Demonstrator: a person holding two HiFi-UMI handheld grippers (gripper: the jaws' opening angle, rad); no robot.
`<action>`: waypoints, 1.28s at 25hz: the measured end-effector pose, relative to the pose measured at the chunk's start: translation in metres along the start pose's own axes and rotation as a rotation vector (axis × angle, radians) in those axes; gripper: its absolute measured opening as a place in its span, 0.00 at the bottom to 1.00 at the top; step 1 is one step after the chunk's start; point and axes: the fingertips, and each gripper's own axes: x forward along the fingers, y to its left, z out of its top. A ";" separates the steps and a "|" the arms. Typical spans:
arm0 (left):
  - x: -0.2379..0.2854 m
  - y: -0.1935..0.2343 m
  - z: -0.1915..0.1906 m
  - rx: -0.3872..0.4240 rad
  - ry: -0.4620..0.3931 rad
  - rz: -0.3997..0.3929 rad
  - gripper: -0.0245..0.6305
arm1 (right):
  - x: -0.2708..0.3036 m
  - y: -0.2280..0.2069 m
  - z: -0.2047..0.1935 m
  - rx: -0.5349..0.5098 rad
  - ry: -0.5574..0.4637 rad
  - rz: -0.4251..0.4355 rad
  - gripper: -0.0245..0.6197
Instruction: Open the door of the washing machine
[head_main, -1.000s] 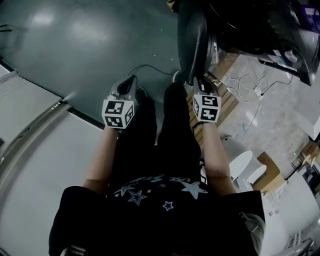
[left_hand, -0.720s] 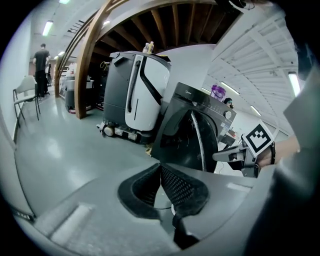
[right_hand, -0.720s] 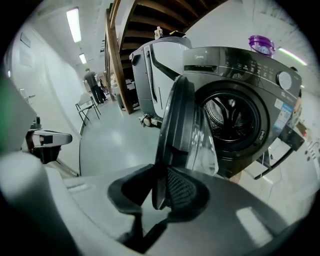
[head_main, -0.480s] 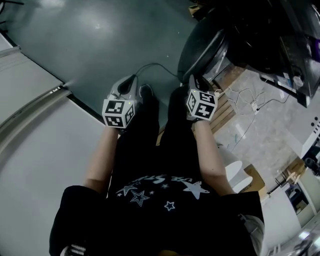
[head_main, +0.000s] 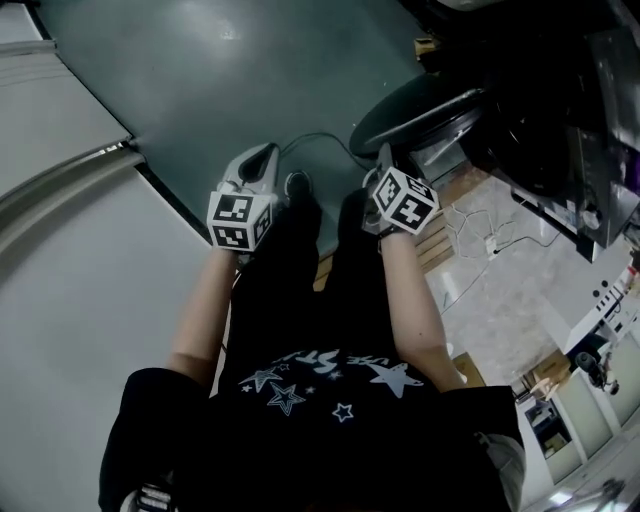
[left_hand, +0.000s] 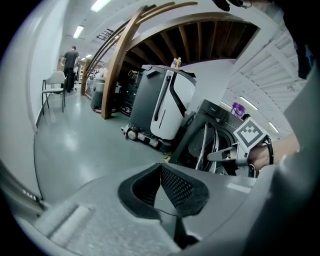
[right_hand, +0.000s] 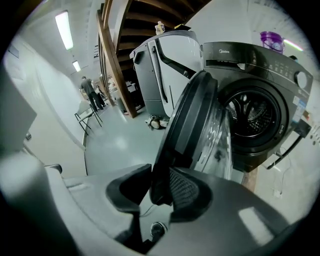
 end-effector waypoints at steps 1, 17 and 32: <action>-0.002 0.005 0.001 -0.004 -0.005 0.006 0.06 | 0.004 0.006 0.004 0.013 -0.003 0.001 0.21; -0.022 0.084 0.000 -0.153 -0.047 0.153 0.06 | 0.070 0.091 0.072 0.070 -0.045 0.026 0.23; -0.016 0.153 0.040 -0.179 -0.068 0.334 0.06 | 0.135 0.136 0.147 0.120 -0.051 0.023 0.21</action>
